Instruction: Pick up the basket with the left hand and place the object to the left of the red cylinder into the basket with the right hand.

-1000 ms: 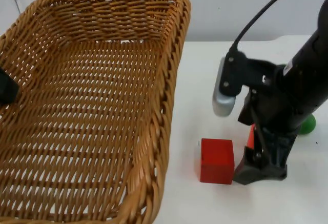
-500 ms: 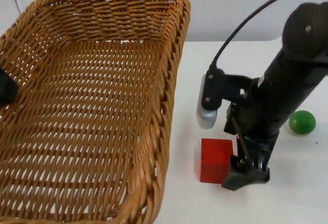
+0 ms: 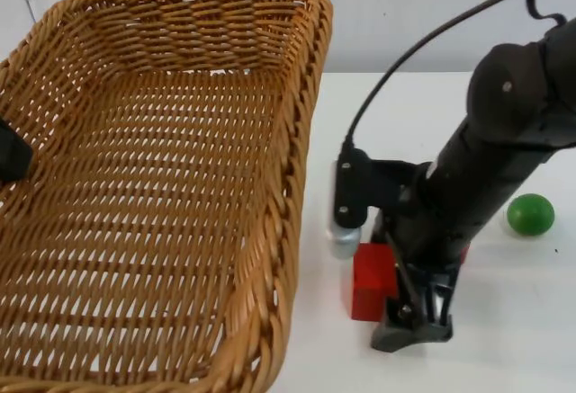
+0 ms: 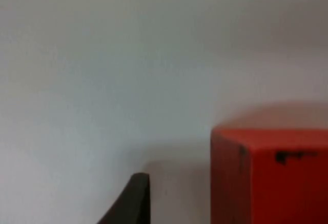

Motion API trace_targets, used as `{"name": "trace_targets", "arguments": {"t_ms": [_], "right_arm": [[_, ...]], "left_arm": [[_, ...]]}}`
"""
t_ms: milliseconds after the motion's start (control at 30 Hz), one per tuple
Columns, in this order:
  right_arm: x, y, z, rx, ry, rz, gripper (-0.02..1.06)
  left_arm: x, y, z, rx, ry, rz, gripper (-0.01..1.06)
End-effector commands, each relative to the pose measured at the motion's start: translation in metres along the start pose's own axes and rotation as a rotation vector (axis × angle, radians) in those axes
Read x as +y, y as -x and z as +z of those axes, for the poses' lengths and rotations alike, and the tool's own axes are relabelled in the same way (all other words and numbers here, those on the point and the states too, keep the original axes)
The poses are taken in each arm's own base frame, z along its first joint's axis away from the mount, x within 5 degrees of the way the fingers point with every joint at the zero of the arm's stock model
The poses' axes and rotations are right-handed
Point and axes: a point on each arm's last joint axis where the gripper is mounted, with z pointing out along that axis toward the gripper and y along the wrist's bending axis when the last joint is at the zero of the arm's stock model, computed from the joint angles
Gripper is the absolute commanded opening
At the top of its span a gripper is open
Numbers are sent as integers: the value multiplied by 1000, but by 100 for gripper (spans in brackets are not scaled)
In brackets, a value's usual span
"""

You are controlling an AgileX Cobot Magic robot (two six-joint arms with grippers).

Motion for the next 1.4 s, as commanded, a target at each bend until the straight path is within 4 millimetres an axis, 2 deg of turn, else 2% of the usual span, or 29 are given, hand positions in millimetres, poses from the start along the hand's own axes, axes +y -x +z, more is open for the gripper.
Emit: {"name": "trace_targets", "arguments": {"t_ms": [0,433,533,567,700,733,800,833,900,1100,1233,1367], "right_arm": [[1,6,-1,-15,-15,-23,105],[4,6,6,-7,-4,-26,102],[3,6,6,-9,-12,-26,80],[3,6,6,-9,-12,-26,80],[2,7,4,-14,-22,-26,36],[2,7,4,-14,-22,-26,36],[3,8,1,-14,-10,-23,8],[3,9,-3,-20,-12,-2,0],[4,10,-7,-22,-7,14,0],[12,13,-34,-28,37,69,0],[24,3,-46,-29,16,78,0],[48,-16,-62,-19,10,84,0]], "left_arm": [[-4,0,-3,-19,-31,-18,0],[-4,0,-3,-17,-32,-21,0],[-4,0,-3,-17,-32,-22,0],[-4,0,-3,-17,-32,-22,0],[-4,0,-3,-16,-32,-25,0],[-4,0,-3,-16,-32,-25,0],[-4,0,-3,-18,-31,-25,0],[-4,0,-3,-18,-31,-28,0],[-4,0,-3,-18,-31,-30,0],[-4,0,-3,-20,-30,-37,0],[-4,0,-3,-20,-30,-37,0],[-4,0,-3,-20,-30,-37,0]]}}
